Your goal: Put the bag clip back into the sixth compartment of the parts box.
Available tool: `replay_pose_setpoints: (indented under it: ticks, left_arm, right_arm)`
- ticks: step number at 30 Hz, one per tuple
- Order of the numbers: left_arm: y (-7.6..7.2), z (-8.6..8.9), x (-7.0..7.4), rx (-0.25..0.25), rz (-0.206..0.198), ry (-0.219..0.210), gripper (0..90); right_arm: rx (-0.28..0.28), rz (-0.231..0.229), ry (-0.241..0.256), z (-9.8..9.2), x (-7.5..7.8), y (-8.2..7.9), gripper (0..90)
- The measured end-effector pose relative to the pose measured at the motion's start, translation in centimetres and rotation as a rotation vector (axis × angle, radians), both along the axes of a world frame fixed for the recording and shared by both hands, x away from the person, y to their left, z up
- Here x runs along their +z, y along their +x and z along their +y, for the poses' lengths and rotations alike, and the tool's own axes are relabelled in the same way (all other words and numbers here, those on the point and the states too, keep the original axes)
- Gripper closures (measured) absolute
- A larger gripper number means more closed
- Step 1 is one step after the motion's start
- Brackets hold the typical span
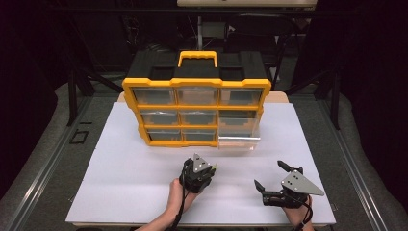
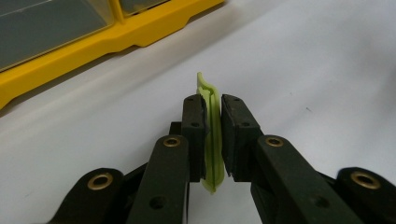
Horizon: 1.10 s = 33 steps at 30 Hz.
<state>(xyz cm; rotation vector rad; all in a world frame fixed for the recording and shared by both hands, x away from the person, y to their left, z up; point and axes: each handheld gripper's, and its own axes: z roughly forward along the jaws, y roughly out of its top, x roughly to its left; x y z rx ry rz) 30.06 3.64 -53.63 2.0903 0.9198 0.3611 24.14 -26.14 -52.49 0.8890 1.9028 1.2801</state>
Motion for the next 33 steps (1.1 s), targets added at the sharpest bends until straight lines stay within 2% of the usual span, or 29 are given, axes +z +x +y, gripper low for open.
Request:
replay_pose_setpoints:
  ticks: [13, 25, 33]
  left_arm:
    - [0.8, 1.6, 0.6, -0.029, 0.013, 0.028, 80.6]
    - [1.7, 3.1, 0.9, -0.068, 0.043, 0.055, 80.6]
    - [2.2, 3.9, 1.4, -0.11, 0.046, 0.102, 80.7]
  right_arm:
    - [0.003, 0.001, -0.001, 0.0, 0.0, 0.0, 1.1]
    - [0.003, 0.004, -0.001, 0.0, 0.0, 0.1, 1.2]
    - [0.006, 0.007, 0.001, 0.0, 0.0, 0.1, 1.3]
